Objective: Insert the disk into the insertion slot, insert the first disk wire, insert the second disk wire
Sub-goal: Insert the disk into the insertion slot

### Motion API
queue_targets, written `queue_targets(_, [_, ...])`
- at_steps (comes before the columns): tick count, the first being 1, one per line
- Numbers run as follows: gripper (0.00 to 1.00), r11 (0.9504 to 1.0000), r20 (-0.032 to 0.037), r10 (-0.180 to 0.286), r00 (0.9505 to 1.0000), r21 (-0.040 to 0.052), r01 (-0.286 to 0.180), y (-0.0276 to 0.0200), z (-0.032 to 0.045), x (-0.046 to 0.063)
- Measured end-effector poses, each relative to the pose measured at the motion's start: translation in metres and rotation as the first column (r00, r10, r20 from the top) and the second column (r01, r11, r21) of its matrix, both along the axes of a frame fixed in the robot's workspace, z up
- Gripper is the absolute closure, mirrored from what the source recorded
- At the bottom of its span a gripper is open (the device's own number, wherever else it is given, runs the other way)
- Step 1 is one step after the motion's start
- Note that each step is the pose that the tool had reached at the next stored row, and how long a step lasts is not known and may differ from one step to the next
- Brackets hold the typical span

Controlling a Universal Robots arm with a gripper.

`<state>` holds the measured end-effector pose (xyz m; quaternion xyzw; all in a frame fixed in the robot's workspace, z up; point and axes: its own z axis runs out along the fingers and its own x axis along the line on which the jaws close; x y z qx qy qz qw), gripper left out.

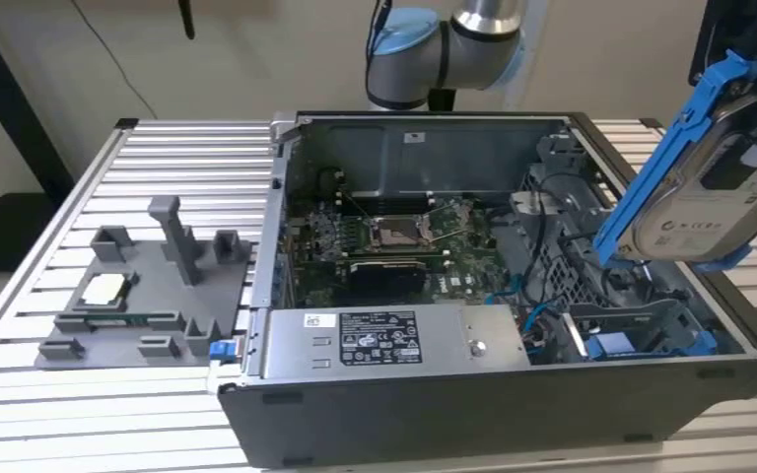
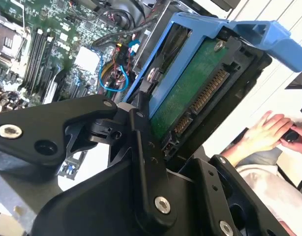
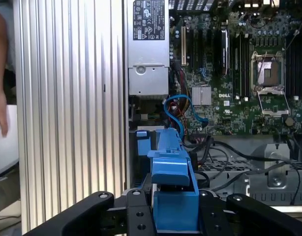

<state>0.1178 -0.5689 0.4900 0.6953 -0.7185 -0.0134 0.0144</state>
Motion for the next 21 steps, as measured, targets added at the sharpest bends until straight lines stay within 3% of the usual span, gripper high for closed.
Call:
queue_targets(12, [0.67,1.0000,0.0000,0.000,1.0000,0.0000,0.000,-0.0007,-0.0082,0.0014])
queue_targets(21, [0.67,1.0000,0.0000,0.000,1.0000,0.0003,0.000,-0.0007,-0.0097,0.0015])
